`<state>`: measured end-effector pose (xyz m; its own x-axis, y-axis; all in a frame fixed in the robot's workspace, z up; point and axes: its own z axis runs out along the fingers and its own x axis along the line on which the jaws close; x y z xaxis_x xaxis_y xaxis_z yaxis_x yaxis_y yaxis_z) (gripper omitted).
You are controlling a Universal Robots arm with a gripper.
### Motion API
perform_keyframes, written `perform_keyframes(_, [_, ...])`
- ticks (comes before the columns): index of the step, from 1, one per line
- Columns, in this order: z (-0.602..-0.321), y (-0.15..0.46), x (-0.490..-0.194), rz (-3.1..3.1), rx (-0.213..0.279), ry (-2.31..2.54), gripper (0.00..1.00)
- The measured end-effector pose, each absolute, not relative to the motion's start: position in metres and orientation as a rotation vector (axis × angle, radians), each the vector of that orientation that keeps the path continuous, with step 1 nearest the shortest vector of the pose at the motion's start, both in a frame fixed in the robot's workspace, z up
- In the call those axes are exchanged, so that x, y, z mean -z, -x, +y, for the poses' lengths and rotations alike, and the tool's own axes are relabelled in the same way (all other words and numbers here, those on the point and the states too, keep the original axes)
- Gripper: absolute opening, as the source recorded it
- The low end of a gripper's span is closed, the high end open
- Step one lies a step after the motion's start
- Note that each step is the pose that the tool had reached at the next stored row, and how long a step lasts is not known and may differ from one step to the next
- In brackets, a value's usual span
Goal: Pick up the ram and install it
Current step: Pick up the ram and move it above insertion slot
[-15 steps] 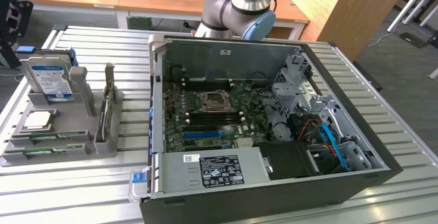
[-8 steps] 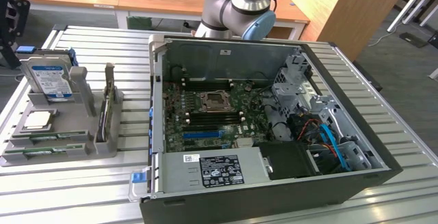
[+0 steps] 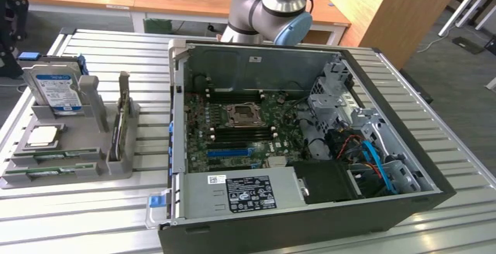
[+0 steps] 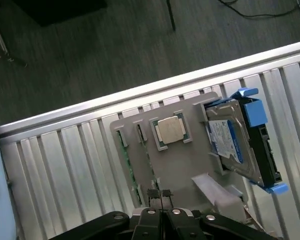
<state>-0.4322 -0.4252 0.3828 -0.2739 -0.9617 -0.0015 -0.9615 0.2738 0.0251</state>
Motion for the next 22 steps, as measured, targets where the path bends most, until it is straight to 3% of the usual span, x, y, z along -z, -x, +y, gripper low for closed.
perform_keyframes(22, [-0.4252, 0.4322, -0.3827, -2.227, 0.020, -2.186, 0.11])
